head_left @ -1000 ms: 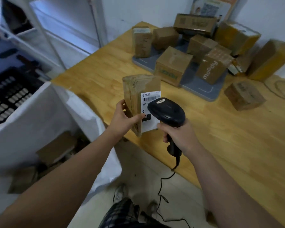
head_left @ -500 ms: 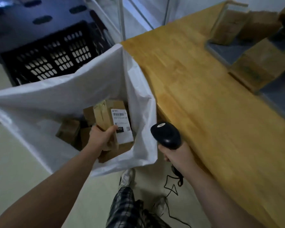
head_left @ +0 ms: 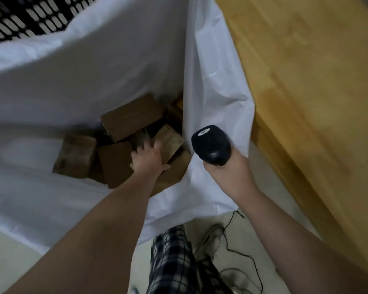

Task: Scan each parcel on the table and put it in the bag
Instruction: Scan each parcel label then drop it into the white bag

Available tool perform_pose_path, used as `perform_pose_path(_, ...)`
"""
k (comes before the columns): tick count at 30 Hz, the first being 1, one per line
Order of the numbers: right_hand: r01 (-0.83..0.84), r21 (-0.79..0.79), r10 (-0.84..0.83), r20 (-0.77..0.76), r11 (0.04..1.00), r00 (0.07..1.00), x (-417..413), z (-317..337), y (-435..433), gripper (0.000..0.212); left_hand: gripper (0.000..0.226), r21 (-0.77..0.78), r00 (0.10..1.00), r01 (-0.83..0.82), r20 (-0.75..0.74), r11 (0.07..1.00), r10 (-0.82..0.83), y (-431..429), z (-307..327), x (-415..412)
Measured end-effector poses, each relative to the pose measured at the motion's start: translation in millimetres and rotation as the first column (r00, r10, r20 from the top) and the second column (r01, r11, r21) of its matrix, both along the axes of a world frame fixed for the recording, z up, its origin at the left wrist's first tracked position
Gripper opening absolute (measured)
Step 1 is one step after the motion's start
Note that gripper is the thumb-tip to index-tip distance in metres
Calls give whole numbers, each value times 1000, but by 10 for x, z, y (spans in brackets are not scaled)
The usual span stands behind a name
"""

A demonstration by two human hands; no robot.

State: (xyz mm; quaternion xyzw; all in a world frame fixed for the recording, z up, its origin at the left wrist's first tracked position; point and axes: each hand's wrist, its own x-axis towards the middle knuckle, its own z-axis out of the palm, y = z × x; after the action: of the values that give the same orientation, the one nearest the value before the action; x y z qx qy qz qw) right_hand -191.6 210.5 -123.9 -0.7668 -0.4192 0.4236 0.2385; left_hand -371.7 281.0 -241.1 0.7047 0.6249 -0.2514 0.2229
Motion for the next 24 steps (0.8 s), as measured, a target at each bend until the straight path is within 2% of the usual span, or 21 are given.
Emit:
perform_pose_path(1,11,13,-12,15,1000,1000,-8,-28,5,59,87,-5,998,58,-8,998,-58,8,-15,28)
perform_pose_path(3,39,29,-40,21,999,999,-16,-44,10,66,82,14,991,132,1,991,-132,14,-9,83)
perform_pose_path(6,62,12,-62,7,998,998,-18,9,6,64,77,90,993,88,68,992,-94,23,118,104)
perform_pose_path(8,70,0,-70,-48,998,996,-13,120,-6,54,73,124,988,49,137,991,-66,16,286,105)
perform_pose_path(10,69,5,-68,-87,998,994,-16,274,-40,34,68,144,976,37,208,989,-67,0,508,111)
perform_pose_path(13,113,22,-111,-98,993,989,1,529,-72,22,62,194,954,33,285,981,-89,-17,948,129)
perform_pose_path(18,304,42,-299,-104,952,949,192,876,-164,16,49,258,890,1,440,966,-118,-12,1679,291)
perform_pose_path(20,359,54,-353,-98,932,931,315,999,-230,19,51,267,853,2,502,964,-141,8,1915,404)
perform_pose_path(24,477,136,-473,-59,868,879,643,1325,-442,21,57,346,775,128,550,930,-311,71,2319,822)
